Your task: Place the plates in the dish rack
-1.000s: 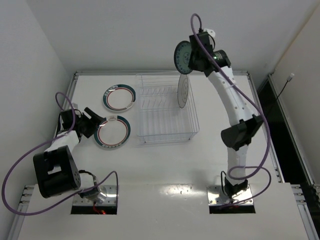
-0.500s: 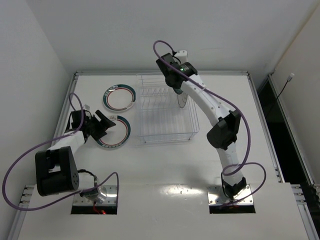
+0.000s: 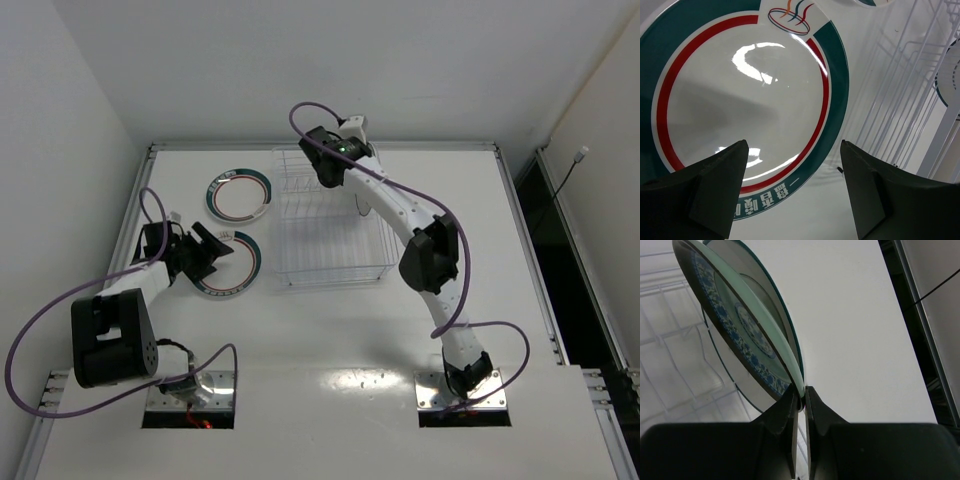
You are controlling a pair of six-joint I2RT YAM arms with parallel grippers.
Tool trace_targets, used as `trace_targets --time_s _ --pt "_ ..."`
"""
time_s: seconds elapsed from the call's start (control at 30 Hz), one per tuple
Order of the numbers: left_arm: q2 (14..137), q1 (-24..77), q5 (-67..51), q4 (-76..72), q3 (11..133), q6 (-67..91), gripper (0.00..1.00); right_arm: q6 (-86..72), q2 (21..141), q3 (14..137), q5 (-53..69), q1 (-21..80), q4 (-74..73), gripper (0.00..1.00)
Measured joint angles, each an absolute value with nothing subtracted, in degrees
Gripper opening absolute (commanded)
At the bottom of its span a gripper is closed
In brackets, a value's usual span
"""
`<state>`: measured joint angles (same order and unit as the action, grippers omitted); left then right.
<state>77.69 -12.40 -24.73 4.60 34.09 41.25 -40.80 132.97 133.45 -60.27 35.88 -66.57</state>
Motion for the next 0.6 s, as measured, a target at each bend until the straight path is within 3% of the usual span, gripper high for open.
trace_targets --time_s 0.6 --pt "76.23 -12.40 -25.06 4.58 33.34 41.52 0.71 -41.19 138.15 132.55 -59.83 38.20 -65.21 0.00"
